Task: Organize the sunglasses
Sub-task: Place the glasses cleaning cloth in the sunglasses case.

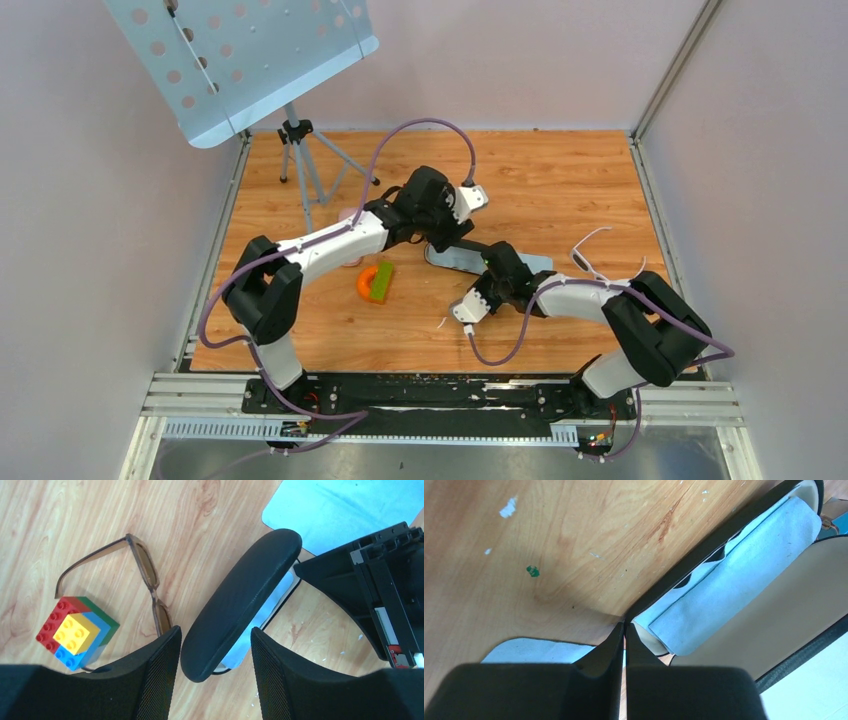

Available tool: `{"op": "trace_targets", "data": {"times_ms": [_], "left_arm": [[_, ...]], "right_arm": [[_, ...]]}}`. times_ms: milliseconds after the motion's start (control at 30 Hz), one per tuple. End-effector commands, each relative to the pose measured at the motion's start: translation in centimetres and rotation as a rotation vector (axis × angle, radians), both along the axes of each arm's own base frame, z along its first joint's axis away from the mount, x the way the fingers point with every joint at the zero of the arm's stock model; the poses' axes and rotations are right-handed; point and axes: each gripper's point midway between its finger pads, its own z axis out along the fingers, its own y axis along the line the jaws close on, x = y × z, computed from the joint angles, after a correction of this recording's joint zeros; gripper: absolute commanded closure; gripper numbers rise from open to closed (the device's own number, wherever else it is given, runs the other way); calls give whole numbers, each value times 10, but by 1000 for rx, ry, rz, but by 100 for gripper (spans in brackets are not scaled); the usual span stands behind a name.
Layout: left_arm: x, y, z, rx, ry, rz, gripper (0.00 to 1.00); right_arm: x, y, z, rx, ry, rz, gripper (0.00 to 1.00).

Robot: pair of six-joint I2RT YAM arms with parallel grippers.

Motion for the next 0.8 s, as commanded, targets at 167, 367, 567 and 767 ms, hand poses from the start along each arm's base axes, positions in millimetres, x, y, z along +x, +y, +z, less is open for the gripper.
{"op": "trace_targets", "data": {"times_ms": [167, 367, 567, 767], "left_arm": [[-19, -16, -41, 78, 120, -164, 41], [-41, -22, -45, 103, 147, -199, 47], [-52, -25, -32, 127, 50, -200, 53], [-40, -18, -26, 144, -13, -147, 45]], "right_arm": [[-2, -1, -5, -54, -11, 42, 98], [-13, -1, -16, -66, -218, 214, 100], [3, 5, -4, -21, -233, 131, 100], [13, 7, 7, -13, -234, 98, 100]]}}
